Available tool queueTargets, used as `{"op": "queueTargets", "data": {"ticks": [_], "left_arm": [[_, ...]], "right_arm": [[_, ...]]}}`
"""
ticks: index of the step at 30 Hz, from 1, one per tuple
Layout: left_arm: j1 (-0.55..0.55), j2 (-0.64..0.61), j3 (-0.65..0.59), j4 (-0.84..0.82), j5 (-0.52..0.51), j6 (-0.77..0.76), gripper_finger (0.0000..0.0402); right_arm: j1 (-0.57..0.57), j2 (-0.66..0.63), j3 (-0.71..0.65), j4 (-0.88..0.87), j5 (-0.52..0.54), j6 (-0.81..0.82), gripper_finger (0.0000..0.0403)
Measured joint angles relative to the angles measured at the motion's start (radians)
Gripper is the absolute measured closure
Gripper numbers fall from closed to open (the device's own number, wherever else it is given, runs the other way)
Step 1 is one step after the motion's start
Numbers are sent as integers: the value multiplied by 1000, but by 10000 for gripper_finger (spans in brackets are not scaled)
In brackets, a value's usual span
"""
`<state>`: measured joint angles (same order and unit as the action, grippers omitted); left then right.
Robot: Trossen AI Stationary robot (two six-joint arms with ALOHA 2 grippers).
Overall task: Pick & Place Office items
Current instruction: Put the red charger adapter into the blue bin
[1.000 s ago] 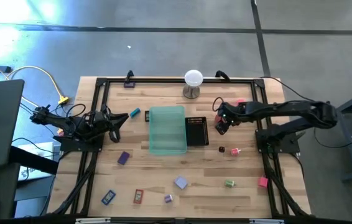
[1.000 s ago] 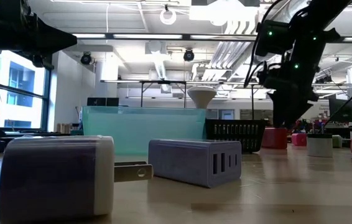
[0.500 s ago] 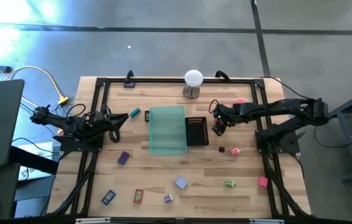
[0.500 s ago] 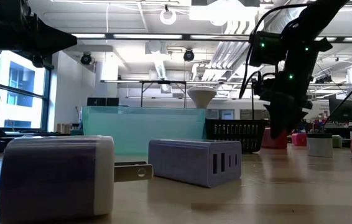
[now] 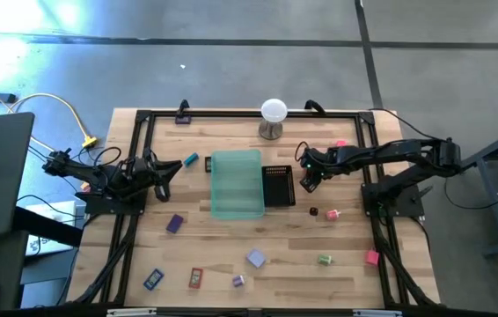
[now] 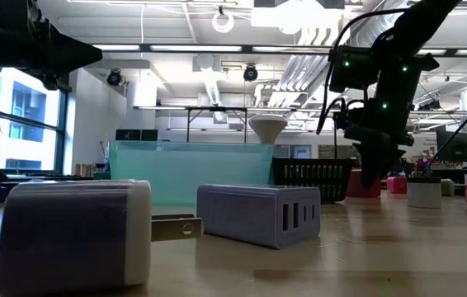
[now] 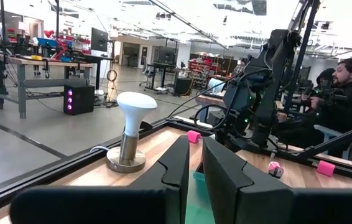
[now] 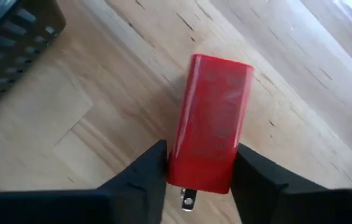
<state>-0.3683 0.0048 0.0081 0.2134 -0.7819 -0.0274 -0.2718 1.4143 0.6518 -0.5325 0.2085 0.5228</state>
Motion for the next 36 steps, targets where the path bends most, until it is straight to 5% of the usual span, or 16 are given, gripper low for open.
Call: {"op": "queueTargets", "data": {"ticks": [15,36], "left_arm": [[0,0,0,-6,0,-25,363],[-1,0,0,-4,0,-60,363]], "right_arm": [[5,-19,1,-10,106,-1,291],[201,-303,0,41,272,25,291]]}}
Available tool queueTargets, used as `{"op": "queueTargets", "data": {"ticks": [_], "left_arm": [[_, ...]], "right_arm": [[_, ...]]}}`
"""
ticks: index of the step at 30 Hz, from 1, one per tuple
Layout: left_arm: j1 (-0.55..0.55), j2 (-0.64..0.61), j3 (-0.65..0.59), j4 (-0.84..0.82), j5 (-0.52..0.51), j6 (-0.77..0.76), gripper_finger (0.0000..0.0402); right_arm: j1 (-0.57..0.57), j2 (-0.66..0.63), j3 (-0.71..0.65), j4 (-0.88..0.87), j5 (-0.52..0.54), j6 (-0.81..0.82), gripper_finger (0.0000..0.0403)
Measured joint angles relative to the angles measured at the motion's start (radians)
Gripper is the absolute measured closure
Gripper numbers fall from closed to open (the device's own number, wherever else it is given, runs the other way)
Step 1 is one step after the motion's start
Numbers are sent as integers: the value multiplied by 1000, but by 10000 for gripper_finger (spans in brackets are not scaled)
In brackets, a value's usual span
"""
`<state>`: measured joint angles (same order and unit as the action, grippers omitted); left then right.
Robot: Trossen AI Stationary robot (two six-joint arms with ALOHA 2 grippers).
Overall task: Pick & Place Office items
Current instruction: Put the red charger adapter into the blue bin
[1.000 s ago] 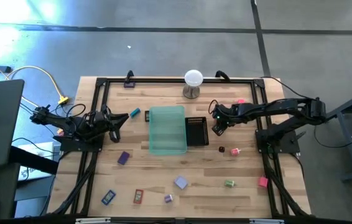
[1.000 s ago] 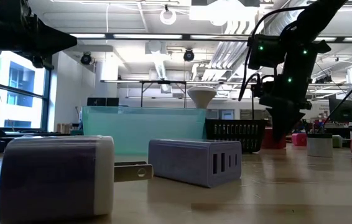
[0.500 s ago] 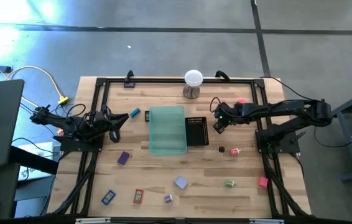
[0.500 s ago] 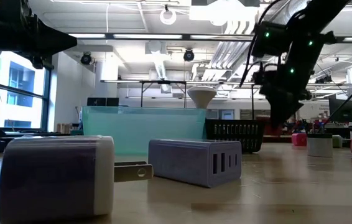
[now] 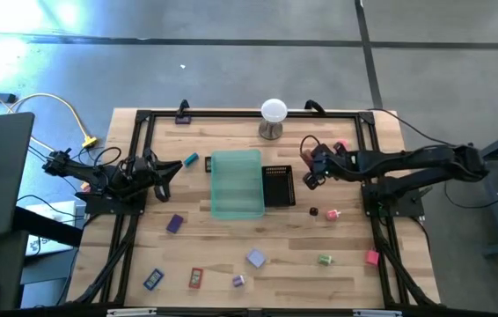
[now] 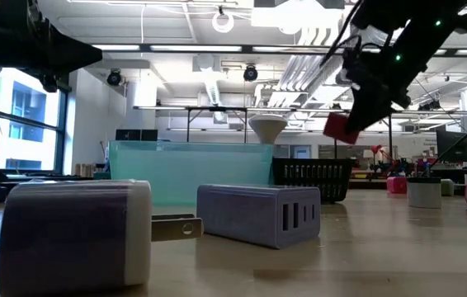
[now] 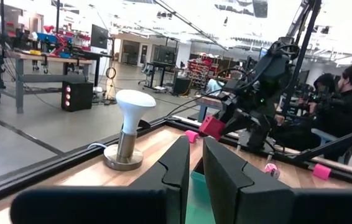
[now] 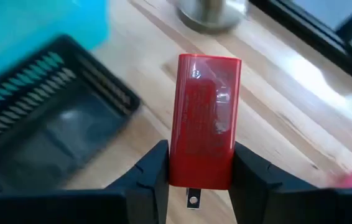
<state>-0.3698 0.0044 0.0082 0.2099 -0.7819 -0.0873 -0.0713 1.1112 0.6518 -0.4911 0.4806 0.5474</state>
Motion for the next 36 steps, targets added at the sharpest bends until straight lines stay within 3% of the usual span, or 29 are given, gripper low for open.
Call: {"op": "queueTargets", "data": {"ticks": [9,15,19,23,27,36], "left_arm": [[-1,0,5,37,18,18,362],[-2,17,51,44,230,64,329],[-1,72,67,119,290,106,281],[2,176,66,257,295,117,232],[24,320,87,377,290,137,212],[105,754,365,367,368,180,210]], "right_arm": [[119,-22,0,122,19,-54,291],[195,-11,0,230,97,-87,291],[236,13,0,354,102,-157,291],[261,45,0,446,62,-207,291],[275,87,0,545,12,-263,291],[274,173,0,697,-74,-324,291]]}}
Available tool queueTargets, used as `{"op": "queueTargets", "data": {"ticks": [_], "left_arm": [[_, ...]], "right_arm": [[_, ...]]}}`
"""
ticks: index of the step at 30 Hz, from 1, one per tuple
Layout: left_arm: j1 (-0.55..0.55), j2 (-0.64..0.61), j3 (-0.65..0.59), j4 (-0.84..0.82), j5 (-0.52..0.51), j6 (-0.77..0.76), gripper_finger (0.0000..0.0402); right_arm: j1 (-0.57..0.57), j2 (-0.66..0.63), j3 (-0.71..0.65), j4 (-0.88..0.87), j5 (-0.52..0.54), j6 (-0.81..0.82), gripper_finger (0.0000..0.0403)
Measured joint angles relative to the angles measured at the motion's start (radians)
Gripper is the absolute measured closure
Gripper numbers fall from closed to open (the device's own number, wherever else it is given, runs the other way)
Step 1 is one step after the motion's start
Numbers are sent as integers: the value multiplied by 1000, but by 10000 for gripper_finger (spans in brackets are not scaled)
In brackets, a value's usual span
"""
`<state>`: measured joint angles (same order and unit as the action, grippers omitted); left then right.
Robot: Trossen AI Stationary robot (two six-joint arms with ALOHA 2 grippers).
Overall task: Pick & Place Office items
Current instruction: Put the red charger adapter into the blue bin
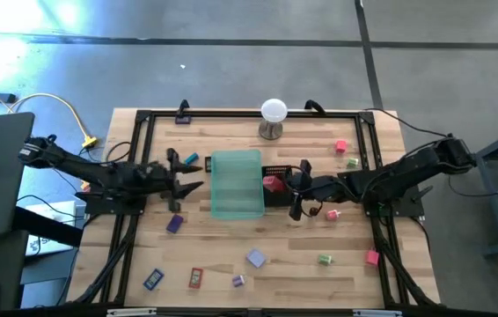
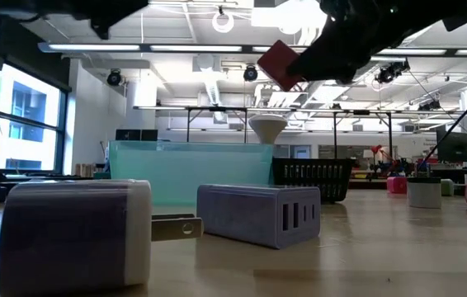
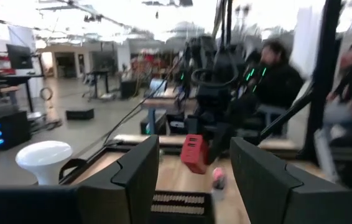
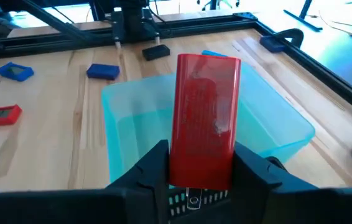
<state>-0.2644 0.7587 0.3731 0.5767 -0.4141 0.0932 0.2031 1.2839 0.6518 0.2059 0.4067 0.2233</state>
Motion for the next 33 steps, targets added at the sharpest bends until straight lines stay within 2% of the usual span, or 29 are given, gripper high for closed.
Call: {"op": "queueTargets", "data": {"ticks": [4,8,11,17,19,25,28,33], "left_arm": [[39,168,110,-97,0,58,210],[71,296,175,-104,30,64,210],[106,355,215,-109,129,31,210],[231,429,279,-152,441,-91,210],[258,442,285,-152,489,-92,210],[302,452,289,-134,535,-94,207],[315,452,289,-131,538,-82,182],[308,492,289,-91,538,-37,103]], "right_arm": [[0,0,0,19,-42,-7,291],[16,0,0,16,-43,-11,291],[27,0,0,16,-44,-11,291],[26,0,0,30,-47,-11,291],[26,0,0,32,-50,-11,291],[26,0,0,33,-51,-18,291],[26,0,0,35,-55,-19,291],[24,0,0,38,-56,-22,291]]}}
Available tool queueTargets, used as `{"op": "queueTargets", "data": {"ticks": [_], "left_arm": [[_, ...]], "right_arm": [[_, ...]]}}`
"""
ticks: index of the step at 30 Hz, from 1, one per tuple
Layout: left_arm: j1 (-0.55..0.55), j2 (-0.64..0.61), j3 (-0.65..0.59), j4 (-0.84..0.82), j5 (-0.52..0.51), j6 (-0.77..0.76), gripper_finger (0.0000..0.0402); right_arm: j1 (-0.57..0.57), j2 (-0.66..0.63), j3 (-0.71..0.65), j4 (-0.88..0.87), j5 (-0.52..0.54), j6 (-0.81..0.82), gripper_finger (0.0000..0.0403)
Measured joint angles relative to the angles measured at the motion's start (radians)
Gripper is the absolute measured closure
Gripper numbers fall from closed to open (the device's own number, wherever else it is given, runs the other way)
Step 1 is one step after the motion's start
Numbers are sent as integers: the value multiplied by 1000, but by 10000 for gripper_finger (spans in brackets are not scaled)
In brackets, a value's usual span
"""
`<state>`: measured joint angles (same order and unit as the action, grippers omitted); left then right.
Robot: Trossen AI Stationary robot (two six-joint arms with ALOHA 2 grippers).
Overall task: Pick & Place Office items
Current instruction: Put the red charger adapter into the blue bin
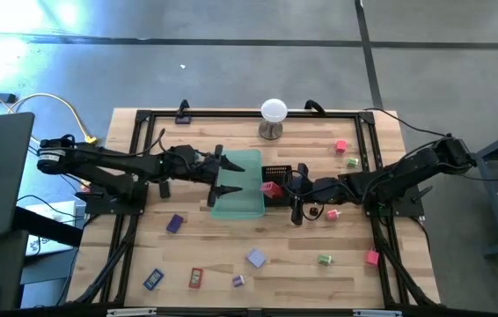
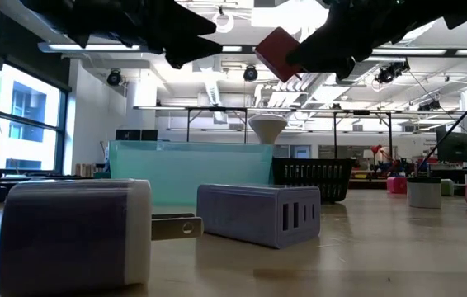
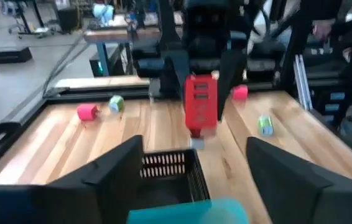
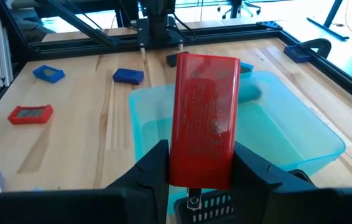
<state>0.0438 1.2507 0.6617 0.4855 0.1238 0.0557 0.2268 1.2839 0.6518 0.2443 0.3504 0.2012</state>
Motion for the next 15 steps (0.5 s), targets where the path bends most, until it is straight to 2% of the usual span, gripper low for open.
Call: {"op": "queueTargets", "data": {"ticks": [5,15], "left_arm": [[-8,82,0,150,-3,-1,53],[-12,192,0,296,-3,-53,46]], "right_arm": [[0,0,0,11,1,-9,291],[-14,0,0,23,-14,-23,291]]}}
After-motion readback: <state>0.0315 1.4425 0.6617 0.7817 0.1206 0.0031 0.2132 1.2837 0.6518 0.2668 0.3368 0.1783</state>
